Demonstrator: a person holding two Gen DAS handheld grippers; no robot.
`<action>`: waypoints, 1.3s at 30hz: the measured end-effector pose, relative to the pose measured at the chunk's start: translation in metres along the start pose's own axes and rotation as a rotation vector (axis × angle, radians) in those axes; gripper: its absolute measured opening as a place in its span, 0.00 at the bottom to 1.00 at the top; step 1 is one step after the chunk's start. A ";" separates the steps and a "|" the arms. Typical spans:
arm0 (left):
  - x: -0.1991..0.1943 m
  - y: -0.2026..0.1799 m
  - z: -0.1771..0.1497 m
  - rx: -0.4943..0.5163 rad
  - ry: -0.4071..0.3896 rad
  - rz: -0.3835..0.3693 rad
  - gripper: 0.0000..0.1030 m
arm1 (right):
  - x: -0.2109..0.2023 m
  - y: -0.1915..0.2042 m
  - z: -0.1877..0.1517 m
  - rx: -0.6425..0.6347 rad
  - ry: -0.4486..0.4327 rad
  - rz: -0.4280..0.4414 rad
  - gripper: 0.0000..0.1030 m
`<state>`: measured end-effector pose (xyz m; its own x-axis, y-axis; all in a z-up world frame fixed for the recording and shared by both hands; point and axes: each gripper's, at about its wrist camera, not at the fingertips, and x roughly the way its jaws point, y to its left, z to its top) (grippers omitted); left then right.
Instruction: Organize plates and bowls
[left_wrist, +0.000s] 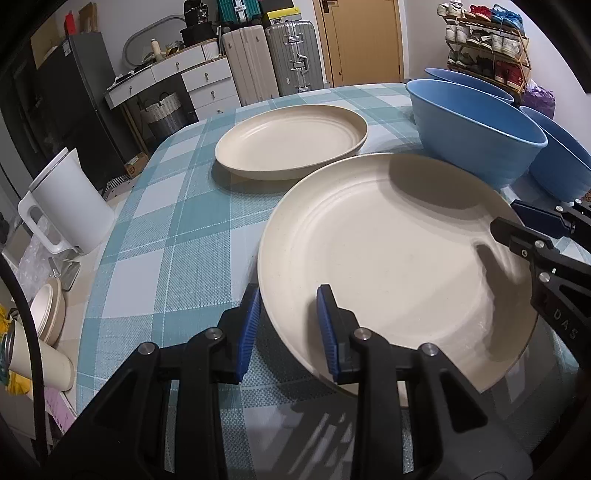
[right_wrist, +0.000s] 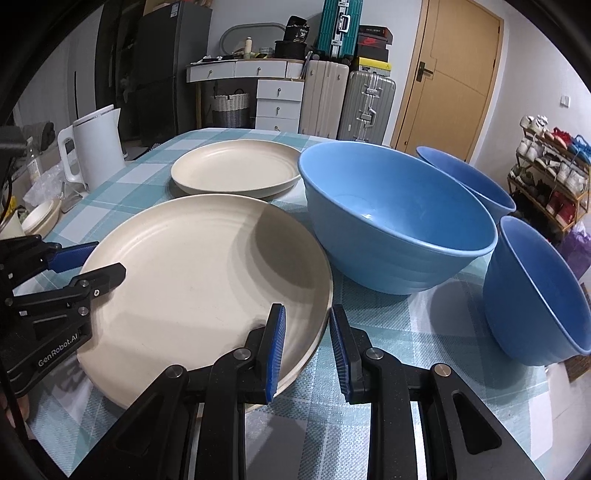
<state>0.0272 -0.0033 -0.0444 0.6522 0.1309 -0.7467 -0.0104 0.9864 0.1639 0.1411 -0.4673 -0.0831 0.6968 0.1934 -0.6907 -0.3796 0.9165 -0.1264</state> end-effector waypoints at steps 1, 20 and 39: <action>0.000 0.001 0.000 -0.002 0.000 -0.003 0.26 | 0.000 0.000 -0.001 -0.005 -0.001 -0.004 0.24; -0.035 0.043 0.012 -0.187 -0.044 -0.189 0.79 | -0.040 0.003 0.012 -0.015 -0.086 0.112 0.52; -0.066 0.081 0.052 -0.271 -0.092 -0.103 1.00 | -0.073 -0.028 0.097 0.005 -0.182 0.222 0.99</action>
<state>0.0224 0.0625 0.0515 0.7262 0.0319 -0.6867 -0.1350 0.9861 -0.0969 0.1596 -0.4728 0.0404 0.6947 0.4492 -0.5618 -0.5328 0.8461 0.0176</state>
